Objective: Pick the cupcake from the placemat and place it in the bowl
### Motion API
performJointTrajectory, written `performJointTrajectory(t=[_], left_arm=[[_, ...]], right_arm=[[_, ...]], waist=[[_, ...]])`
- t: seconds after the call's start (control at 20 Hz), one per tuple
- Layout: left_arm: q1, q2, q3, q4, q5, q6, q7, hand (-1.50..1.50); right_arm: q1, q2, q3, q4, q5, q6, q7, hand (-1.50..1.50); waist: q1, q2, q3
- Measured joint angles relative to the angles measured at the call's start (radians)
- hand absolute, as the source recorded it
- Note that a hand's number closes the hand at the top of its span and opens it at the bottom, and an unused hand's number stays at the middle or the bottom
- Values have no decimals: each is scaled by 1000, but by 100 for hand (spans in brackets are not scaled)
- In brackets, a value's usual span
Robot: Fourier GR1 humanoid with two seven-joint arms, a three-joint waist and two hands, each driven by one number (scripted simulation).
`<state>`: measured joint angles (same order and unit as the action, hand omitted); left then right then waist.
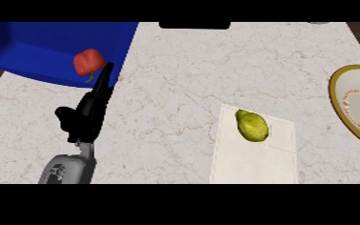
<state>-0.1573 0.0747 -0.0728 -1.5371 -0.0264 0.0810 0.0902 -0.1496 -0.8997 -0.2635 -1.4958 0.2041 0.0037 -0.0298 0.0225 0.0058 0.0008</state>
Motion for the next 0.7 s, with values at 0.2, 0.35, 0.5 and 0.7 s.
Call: performJointTrajectory(t=[0.2,0.35,0.5,0.7], left_arm=[[-7,-7,-4,-5,-11,6,7,0],[-2,-9,-7,-6,-15,4,4,0],[-1,-10,-5,5,-17,0,-11,0],[-8,0,7,15,-6,-15,-14,0]], right_arm=[[-98,24,26,237,71,-26,-127,150],[-137,35,29,408,105,-33,-233,150],[-187,58,40,548,106,5,-280,-150],[-252,42,44,713,94,121,-362,-150]], waist=[[0,0,0],[0,1,1],[2,1,1],[3,2,1]])
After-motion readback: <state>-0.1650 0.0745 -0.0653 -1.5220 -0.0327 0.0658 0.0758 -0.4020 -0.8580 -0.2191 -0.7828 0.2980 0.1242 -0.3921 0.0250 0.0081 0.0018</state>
